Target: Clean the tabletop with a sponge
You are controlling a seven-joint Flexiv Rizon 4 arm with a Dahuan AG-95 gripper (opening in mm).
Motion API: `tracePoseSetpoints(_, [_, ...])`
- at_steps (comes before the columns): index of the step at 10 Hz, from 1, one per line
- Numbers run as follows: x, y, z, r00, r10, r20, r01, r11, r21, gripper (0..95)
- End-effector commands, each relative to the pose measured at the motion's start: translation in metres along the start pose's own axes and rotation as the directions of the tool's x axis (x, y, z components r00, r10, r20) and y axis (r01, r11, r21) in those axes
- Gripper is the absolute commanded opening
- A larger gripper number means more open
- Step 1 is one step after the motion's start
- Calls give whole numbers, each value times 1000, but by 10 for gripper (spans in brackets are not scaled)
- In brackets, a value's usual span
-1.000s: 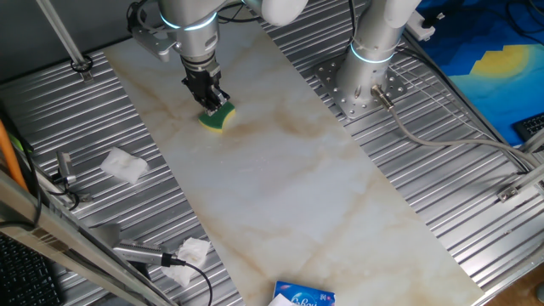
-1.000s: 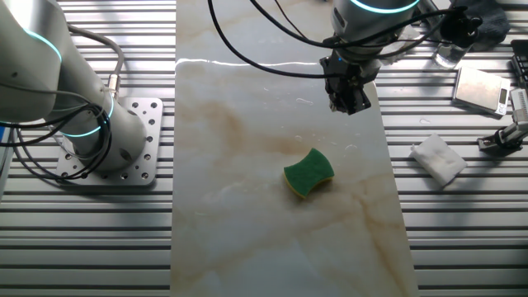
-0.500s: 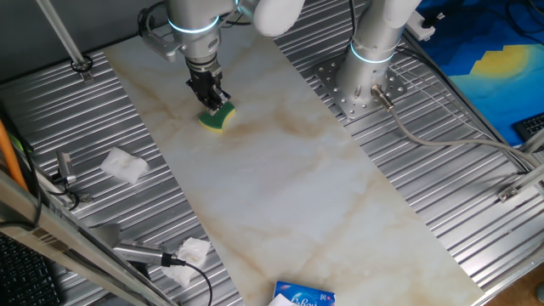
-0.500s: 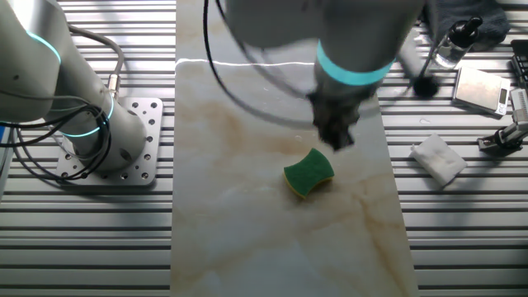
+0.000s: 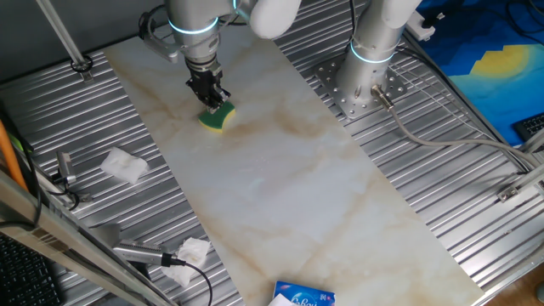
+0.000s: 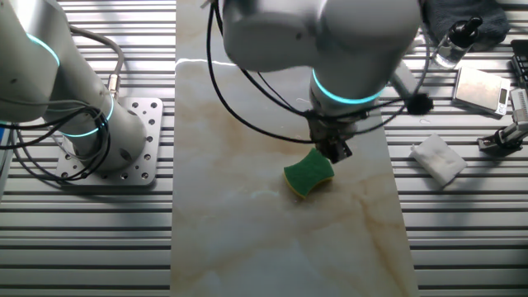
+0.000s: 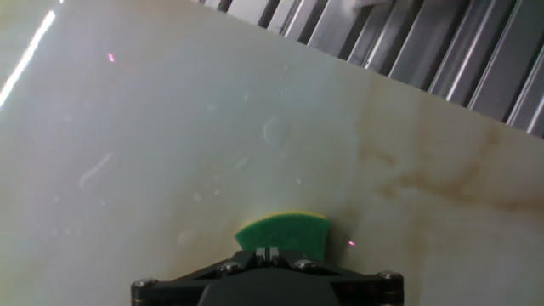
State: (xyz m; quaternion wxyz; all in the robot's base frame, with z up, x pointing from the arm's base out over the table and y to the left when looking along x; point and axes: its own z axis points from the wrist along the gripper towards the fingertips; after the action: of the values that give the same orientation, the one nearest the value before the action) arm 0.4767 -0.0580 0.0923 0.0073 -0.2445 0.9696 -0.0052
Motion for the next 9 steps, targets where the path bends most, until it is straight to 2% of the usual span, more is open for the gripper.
tracePoseSetpoints(1, [0, -1, 5, 995, 4, -95, 0, 999, 39, 0])
tracePoseSetpoints(3, [4, -5, 13, 996, 9, -86, -6, 999, 32, 0])
tracePoseSetpoints(5, [6, -7, 18, 998, 27, -63, -25, 999, 28, 0])
tracePoseSetpoints(7, [5, -9, 21, 998, 23, -56, -22, 1000, 13, 0])
tracePoseSetpoints(8, [6, -10, 24, 999, 8, -48, -9, 1000, -6, 0])
tracePoseSetpoints(9, [6, -12, 26, 999, -17, -40, 17, 1000, -21, 190])
